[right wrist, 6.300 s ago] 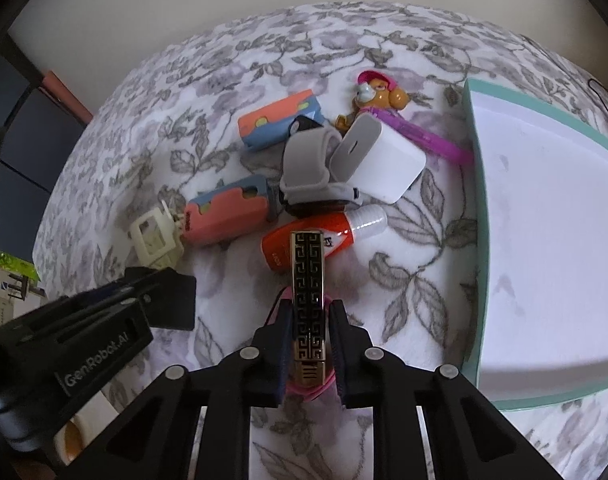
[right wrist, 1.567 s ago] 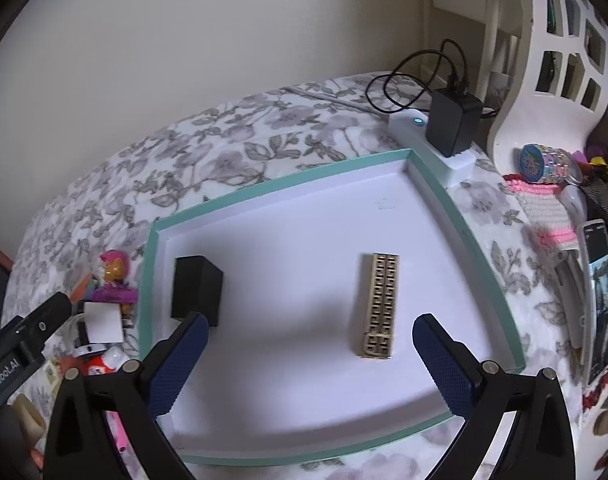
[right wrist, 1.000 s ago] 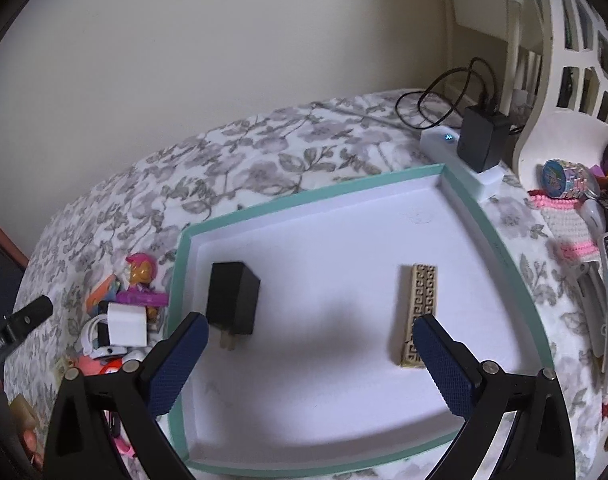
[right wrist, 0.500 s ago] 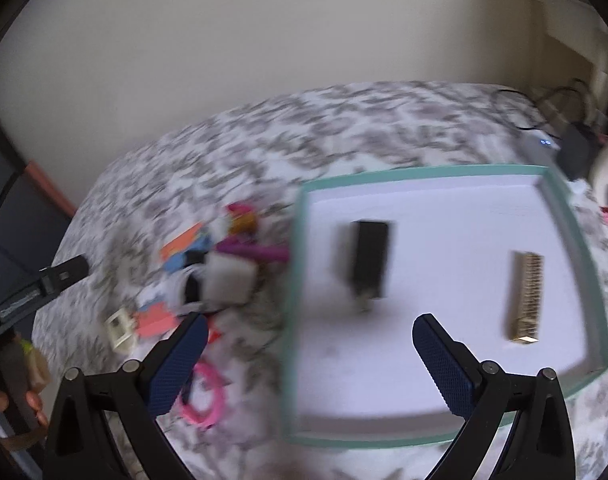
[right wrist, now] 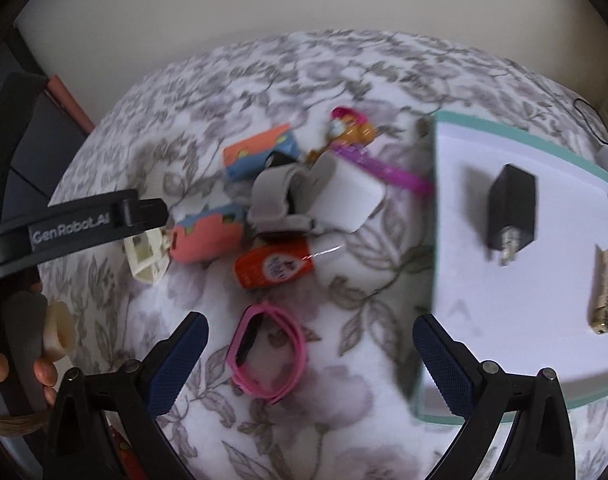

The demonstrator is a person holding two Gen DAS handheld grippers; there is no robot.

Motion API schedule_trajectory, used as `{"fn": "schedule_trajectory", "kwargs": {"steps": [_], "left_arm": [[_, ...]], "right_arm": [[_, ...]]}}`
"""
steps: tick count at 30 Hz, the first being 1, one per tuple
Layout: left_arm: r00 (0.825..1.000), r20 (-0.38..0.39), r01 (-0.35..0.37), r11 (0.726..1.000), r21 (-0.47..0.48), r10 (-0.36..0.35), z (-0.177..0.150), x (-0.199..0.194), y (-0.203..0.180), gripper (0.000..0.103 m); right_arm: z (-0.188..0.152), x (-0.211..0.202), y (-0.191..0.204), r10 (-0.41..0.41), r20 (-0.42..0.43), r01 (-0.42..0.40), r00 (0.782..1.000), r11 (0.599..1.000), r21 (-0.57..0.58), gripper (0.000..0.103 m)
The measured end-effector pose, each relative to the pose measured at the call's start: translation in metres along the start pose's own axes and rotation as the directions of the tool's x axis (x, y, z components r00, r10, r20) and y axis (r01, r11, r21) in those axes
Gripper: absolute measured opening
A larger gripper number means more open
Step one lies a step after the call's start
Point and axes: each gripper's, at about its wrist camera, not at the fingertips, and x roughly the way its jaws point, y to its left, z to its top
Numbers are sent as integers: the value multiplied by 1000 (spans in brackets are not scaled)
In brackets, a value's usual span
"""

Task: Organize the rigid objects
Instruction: 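Lower the left tool onto the cream plastic clip while the right tool lowers onto the pink watch band, then close the left tool on the cream clip while the right tool closes on the pink band, lifting both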

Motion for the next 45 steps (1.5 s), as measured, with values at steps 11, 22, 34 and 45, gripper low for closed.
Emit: {"fn": "schedule_trajectory", "kwargs": {"steps": [11, 22, 34, 45], "left_arm": [[998, -61, 18, 998, -52, -21, 0, 19, 14, 102], [992, -116, 30, 984, -173, -51, -2, 38, 39, 102], [989, -135, 29, 983, -182, -54, -7, 48, 43, 75], [987, -97, 108, 972, -210, -131, -4, 43, 45, 48]], "right_arm": [[-13, 32, 19, -37, -100, 30, 994, 997, -68, 103], [-15, 38, 9, -74, -123, 67, 990, 996, -61, 101], [-15, 33, 8, -76, -126, 68, 989, 996, -65, 97], [-18, 27, 27, -58, -124, 43, 991, 992, -121, 72]]}}
